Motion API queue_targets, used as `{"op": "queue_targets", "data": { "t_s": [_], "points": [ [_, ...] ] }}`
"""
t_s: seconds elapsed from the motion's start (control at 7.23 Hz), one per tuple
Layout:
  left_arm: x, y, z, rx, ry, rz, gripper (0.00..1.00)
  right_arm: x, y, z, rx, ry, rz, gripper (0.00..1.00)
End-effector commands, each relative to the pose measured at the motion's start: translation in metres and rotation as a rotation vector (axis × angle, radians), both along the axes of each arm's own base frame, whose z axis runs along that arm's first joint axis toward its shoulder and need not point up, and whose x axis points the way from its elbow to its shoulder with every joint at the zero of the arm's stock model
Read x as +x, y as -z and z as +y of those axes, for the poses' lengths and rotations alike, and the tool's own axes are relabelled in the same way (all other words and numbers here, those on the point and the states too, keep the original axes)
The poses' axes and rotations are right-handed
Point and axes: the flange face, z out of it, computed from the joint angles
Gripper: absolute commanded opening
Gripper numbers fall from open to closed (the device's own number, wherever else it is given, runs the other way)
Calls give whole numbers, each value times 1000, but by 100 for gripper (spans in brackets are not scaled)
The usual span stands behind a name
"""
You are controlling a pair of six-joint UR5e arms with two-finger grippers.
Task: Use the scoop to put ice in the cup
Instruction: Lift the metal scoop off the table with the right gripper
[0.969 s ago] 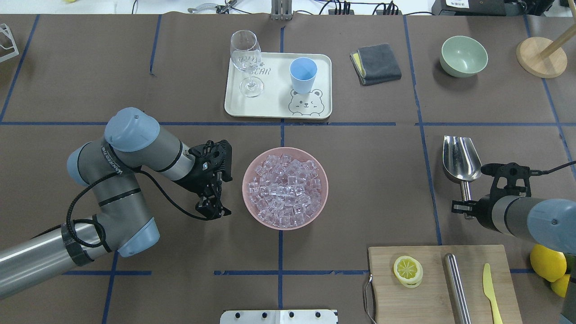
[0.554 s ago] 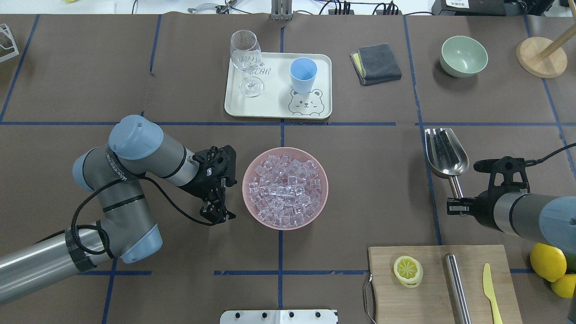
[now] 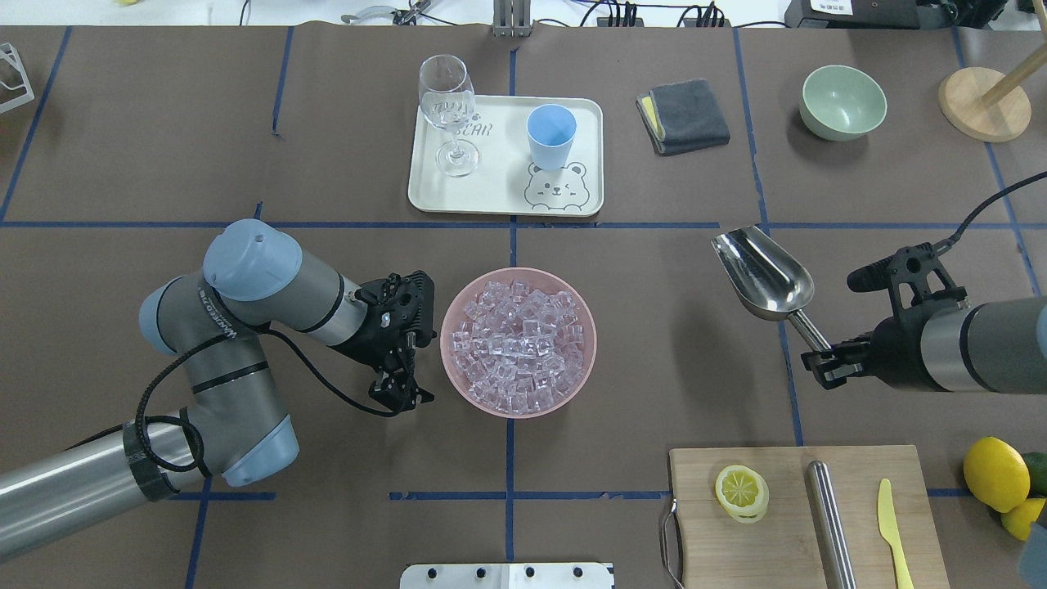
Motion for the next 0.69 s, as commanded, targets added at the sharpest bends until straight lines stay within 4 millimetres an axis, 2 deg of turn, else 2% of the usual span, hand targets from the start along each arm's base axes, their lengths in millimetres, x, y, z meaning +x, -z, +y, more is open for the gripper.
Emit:
{"op": "queue_targets", "data": {
  "t_s": [0.0,0.14,0.42,0.55],
  "points": [
    [1,0,1,-1,0,-2,100,3,18,-8,143,111,-12,0],
    [1,-1,1,-1,-1,-2,100,-13,30,-6,193,172,-8,0],
    [1,-1,1,-1,-1,-2,100,-42,83,-18,212,235,55,0],
    [1,-1,1,-2,0,-2,100,-30,99,-36,277,255,104,0]
  ]
}}
